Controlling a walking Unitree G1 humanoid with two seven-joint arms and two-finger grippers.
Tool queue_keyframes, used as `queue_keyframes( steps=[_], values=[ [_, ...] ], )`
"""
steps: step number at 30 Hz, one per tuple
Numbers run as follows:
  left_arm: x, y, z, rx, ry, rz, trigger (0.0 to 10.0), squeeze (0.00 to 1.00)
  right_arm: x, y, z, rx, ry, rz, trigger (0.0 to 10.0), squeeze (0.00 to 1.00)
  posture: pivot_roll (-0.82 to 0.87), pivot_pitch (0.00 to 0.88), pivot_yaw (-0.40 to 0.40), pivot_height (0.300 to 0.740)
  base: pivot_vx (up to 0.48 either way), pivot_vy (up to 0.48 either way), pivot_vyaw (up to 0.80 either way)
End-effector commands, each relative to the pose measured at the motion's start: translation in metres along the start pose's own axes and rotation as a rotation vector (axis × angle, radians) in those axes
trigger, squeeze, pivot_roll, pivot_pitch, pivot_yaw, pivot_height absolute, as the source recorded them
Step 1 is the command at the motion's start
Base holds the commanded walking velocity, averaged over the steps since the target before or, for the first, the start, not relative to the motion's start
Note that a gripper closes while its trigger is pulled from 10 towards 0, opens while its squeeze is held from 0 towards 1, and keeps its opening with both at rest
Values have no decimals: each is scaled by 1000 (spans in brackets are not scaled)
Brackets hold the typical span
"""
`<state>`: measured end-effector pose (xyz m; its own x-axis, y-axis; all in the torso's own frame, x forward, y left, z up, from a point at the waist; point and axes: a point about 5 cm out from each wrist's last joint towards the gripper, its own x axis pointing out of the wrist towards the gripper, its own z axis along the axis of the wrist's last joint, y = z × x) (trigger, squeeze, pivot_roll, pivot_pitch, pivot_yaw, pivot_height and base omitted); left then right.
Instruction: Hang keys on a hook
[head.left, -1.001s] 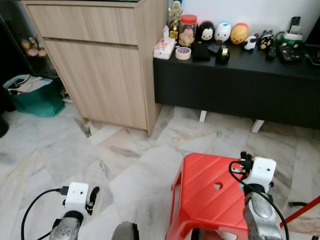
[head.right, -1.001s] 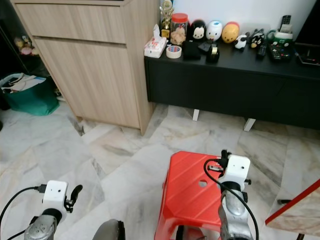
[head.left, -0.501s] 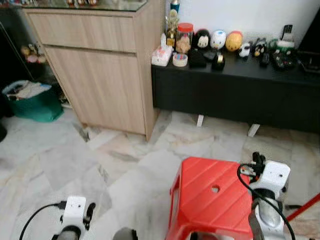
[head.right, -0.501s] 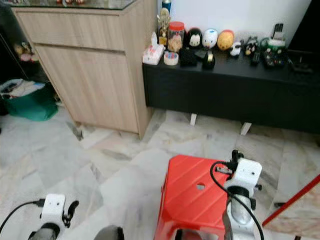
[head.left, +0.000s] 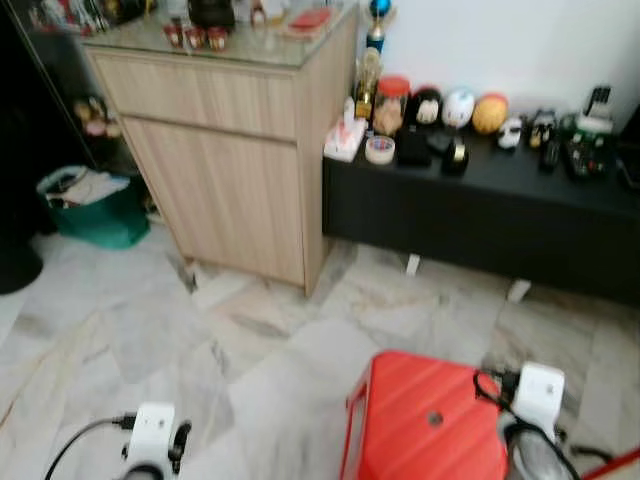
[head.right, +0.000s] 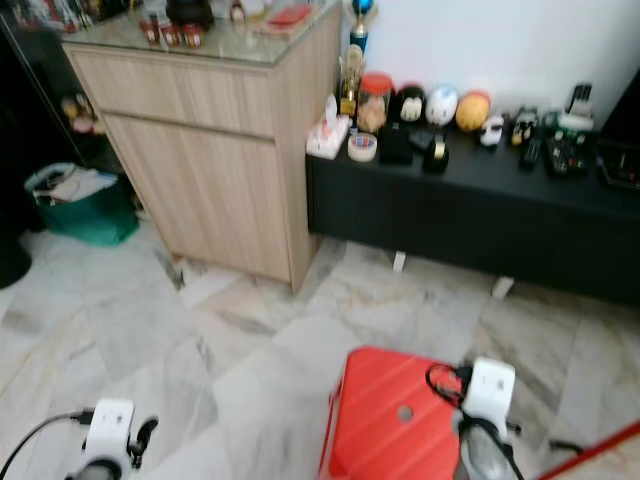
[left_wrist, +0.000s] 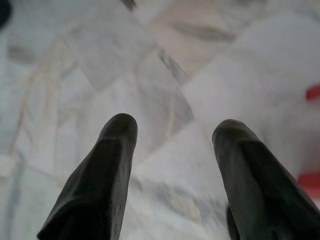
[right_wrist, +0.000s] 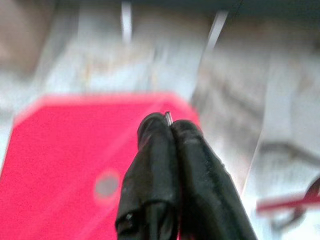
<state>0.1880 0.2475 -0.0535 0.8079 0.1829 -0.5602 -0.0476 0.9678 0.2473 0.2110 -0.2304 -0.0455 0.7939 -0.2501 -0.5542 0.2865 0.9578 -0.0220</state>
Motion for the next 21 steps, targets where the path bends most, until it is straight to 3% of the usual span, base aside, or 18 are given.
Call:
queue_keyframes(
  steps=[1, 5, 11, 16, 21],
  values=[
    [-3, -8, -13, 22, 71, -27, 10000, 0, -5, 4, -22, -8, 119, 51, 10000, 0, 54, 0, -41, 740, 0, 0, 0],
    [-8, -13, -28, 20, 183, -43, 10000, 0, -17, 5, -56, -24, 295, 50, 10000, 0, 50, 0, -26, 740, 0, 0, 0],
    [-10, -16, -34, 39, 232, -67, 10000, 0, -25, 6, -74, 9, 409, 31, 10000, 0, 46, 0, -15, 740, 0, 0, 0],
    [-11, -19, -38, 21, 253, -72, 10000, 0, -22, 15, -70, 24, 400, 73, 10000, 0, 45, 0, -17, 740, 0, 0, 0],
    [-14, -23, -43, 13, 276, -79, 10000, 0, -21, 14, -68, 33, 394, 62, 10000, 0, 45, 0, -16, 740, 0, 0, 0]
  ],
)
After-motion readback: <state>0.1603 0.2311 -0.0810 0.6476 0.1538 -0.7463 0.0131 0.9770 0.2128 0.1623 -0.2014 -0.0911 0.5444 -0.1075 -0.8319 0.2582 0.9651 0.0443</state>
